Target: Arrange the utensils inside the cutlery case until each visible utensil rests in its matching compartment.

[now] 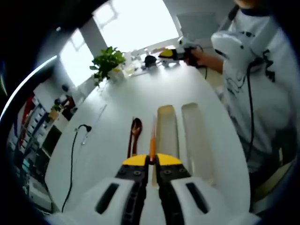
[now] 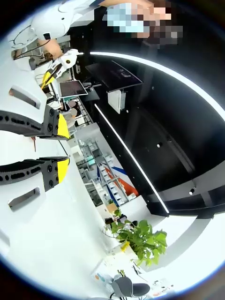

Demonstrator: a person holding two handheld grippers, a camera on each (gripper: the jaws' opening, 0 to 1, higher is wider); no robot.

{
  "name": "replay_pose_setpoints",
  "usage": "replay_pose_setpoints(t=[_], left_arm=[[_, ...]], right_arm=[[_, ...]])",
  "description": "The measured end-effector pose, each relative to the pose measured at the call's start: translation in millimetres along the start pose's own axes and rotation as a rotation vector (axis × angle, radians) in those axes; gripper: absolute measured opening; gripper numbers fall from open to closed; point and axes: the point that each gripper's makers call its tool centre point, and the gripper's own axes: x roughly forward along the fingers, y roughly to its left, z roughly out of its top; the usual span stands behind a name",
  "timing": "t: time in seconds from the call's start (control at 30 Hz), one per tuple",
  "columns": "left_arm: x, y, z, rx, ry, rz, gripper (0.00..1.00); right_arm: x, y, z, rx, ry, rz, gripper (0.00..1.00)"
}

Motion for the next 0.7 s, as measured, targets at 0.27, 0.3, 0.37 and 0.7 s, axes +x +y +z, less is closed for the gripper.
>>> replay_pose_setpoints(t=[0.27,0.3,0.37,0.7], left_arm=[[-9.9,-8.4,19.8,-0.023,-0.118,-0.021,0.05],[-10.6,-8.3,23.2,-0.012,-0.136,-0.016,0.05],[-10.6,-11.0,27.6,-0.015,-0.150,-0.027,0.05],[-7.4,-22.9,69.6,0.073,-0.210,-0.040,0.05]], right_arm=[[4.9,3.0,-0.5,-0.003,0.006,0.014,0.14],[5.0,2.8,-1.2,-0.002,0.008,0.014,0.14],[5.5,2.5,-2.6,0.001,0.010,0.012,0.14],[10.3,9.4,-6.7,0.004,0.010,0.025,0.14]])
